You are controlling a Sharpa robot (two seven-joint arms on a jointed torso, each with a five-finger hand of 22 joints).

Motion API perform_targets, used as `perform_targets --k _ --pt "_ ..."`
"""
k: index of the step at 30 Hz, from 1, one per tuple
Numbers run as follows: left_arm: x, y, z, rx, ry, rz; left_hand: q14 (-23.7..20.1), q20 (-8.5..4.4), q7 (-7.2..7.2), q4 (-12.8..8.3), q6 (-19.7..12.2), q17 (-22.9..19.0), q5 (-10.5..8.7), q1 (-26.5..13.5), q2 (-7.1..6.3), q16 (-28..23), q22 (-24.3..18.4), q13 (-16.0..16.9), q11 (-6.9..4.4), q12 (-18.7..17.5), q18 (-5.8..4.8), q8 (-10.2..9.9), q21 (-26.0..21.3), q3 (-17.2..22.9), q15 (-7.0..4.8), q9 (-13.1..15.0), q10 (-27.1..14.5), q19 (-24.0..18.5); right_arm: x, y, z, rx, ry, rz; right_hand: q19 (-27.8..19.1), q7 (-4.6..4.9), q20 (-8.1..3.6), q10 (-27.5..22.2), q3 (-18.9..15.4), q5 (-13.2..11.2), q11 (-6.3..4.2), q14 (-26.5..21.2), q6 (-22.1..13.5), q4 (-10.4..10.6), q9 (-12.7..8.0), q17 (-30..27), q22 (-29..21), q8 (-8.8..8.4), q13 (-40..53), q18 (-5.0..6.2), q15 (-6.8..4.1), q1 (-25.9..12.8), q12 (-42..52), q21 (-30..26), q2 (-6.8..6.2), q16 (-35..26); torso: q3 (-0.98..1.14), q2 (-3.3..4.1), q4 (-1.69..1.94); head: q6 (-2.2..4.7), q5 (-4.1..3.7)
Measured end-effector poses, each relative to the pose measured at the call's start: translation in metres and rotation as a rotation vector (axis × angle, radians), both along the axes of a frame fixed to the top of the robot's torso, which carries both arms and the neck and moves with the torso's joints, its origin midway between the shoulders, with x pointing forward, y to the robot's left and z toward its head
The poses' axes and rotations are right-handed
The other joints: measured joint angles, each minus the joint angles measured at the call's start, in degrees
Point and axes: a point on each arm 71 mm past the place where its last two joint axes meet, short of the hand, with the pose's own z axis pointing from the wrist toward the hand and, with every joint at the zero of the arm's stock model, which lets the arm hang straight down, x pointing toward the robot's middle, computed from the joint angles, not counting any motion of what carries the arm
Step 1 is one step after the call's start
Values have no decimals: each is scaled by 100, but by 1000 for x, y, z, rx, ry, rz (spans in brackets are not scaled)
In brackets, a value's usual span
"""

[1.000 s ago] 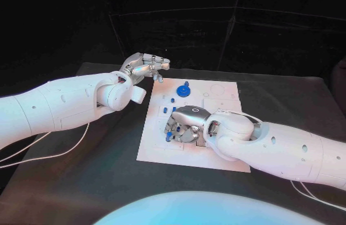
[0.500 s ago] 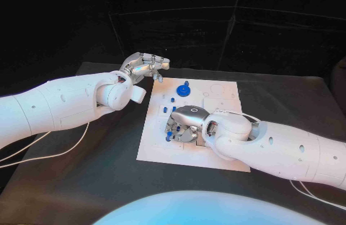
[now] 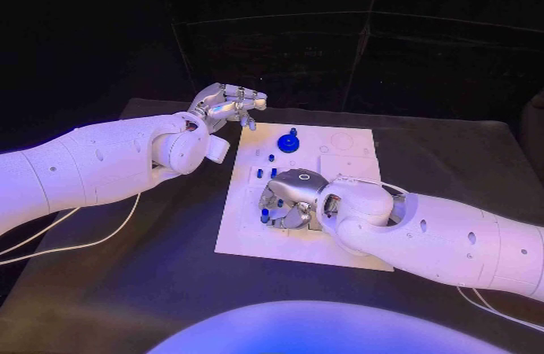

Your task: Assemble the parts on the task board

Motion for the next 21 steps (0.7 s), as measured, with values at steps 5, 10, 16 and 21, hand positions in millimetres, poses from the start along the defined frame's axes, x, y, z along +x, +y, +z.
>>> perform_targets --k 5,10,16,21 --pt "0 0 0 1 2 1 0 0 0 0 0 -1 0 0 0 0 0 0 0 0 0 0 0 0 0 0 0 0 0 -2 1 10 -12 -6 -50 -35 -38 -141 -507 20 -23 0 -223 40 5 -92 -88 0 11 0 0 1 146 -47 1 -34 2 0 0 9 -4" --pt "0 1 -1 2 4 2 0 0 0 0 0 -5 0 0 0 0 0 -1 0 0 0 0 0 0 0 0 0 0 0 -7 5 53 -43 -33 -172 -41 -35 -405 -1259 64 -25 -74 -482 165 16 -291 -302 0 17 0 30 169 314 -199 169 -133 5 2 0 20 -19" --pt "0 1 -1 4 7 3 0 0 0 0 0 -5 0 0 0 0 1 -1 0 0 0 0 0 0 0 0 0 0 -1 -20 14 133 -81 -74 -294 -27 -18 -557 -1694 119 -10 -145 -556 336 16 -557 -636 0 21 93 39 376 485 -390 299 -264 5 2 -7 44 -54" --pt "0 2 -2 5 10 4 0 0 0 0 0 -5 0 0 0 0 1 -1 0 0 0 0 0 0 0 0 0 0 3 -52 24 191 -63 -152 -294 -20 -18 -286 -1741 124 -26 -145 -337 383 67 -589 -682 120 70 93 39 517 769 -440 410 -294 1 -8 -14 121 -254"
